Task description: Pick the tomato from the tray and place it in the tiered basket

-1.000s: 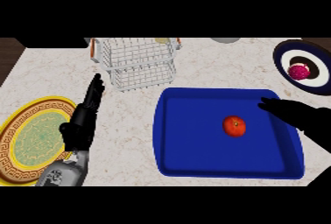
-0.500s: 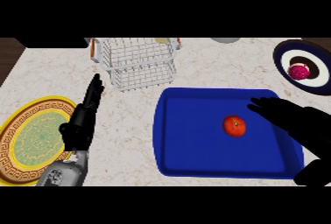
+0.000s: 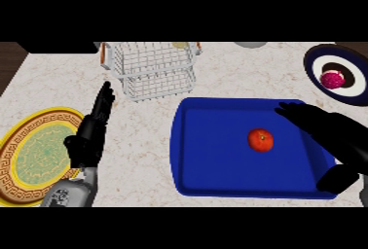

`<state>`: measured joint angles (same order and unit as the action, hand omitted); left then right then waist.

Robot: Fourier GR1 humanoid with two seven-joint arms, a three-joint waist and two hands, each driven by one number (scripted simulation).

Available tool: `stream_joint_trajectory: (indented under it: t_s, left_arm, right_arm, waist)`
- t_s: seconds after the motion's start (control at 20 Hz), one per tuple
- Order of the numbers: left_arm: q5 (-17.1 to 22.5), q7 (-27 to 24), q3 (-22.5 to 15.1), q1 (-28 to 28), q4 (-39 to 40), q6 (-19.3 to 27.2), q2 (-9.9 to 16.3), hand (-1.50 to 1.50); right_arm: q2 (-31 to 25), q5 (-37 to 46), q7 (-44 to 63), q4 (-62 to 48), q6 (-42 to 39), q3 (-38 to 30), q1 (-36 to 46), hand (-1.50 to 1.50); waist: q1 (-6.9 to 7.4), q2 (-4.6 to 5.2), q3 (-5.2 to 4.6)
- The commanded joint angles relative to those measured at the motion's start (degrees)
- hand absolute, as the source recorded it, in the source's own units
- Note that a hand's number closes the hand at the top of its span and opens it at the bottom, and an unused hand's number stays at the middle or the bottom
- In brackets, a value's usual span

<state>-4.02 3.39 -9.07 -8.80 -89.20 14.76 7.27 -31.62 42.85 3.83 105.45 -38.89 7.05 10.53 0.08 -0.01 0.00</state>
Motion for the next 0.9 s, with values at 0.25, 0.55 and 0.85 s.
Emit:
stream_joint_trajectory:
  t_s: [0.25, 0.55, 0.85]
  left_arm:
    - [-3.6, 2.2, -0.1, -0.9, 0.1, 0.1, -3.1, 0.0]
    - [-3.4, -0.8, 1.9, 2.5, -1.5, -2.0, -2.5, 0.0]
    - [-2.8, -5.3, 2.7, 2.6, 2.3, -3.4, -3.8, 0.0]
  right_arm:
    - [2.7, 5.2, -7.8, -8.1, 2.0, -0.8, 0.3, -1.5]
    - [3.9, 6.0, -11.3, -7.0, 0.9, -2.3, -1.3, -1.5]
    - [8.7, 9.4, -9.9, -13.1, 1.5, 0.6, 3.1, -1.5]
  waist:
    - [0.0, 0.01, 0.01]
    - [-0.11, -0.02, 0.0]
    - [0.05, 0.06, -0.01]
